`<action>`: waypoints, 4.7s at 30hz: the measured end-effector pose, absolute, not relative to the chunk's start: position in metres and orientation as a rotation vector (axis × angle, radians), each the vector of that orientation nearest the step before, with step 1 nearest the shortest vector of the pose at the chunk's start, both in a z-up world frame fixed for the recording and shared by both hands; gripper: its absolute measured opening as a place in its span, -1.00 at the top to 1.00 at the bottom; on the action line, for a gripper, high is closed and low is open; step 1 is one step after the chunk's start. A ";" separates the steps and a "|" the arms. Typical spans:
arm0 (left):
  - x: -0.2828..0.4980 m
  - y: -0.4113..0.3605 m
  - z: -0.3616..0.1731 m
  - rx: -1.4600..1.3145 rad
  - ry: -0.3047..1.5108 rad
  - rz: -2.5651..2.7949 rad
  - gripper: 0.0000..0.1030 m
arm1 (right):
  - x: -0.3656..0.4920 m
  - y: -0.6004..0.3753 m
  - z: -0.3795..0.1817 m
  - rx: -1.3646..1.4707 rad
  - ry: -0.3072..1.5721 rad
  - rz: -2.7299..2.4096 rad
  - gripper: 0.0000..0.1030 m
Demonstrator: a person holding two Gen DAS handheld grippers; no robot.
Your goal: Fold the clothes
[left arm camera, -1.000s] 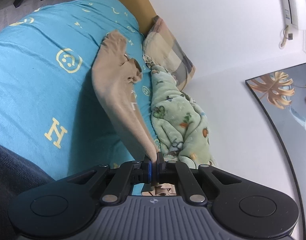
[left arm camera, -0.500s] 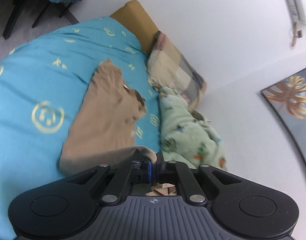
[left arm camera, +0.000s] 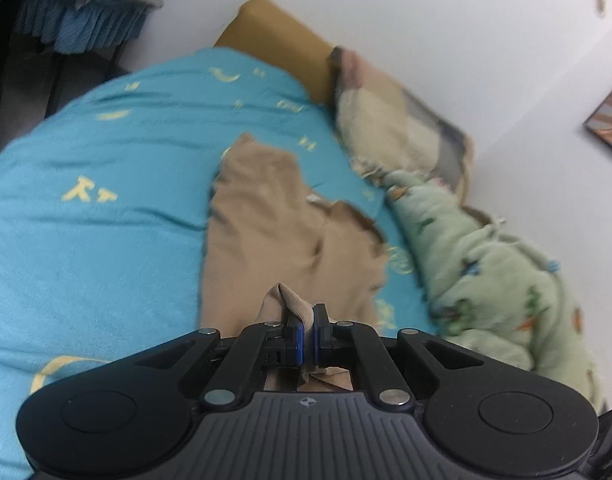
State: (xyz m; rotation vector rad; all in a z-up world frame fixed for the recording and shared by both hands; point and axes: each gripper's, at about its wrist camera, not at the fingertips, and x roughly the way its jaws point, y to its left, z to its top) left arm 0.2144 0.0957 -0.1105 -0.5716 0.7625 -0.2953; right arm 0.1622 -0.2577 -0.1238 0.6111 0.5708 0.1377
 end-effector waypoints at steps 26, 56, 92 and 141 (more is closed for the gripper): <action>0.086 0.052 -0.024 -0.135 0.539 -0.311 -0.95 | 0.070 -0.225 -0.049 0.283 0.422 0.076 -0.20; 0.094 0.106 -0.153 -1.007 1.026 -0.154 -0.80 | 0.044 -0.212 -0.057 0.244 0.516 0.032 -0.78; 0.074 0.112 -0.115 -0.984 0.779 -0.163 0.90 | 0.066 -0.274 -0.164 1.055 0.711 0.008 0.86; 0.087 0.088 -0.023 -0.803 0.691 -0.263 0.89 | 0.064 -0.279 -0.070 0.940 0.524 0.002 0.86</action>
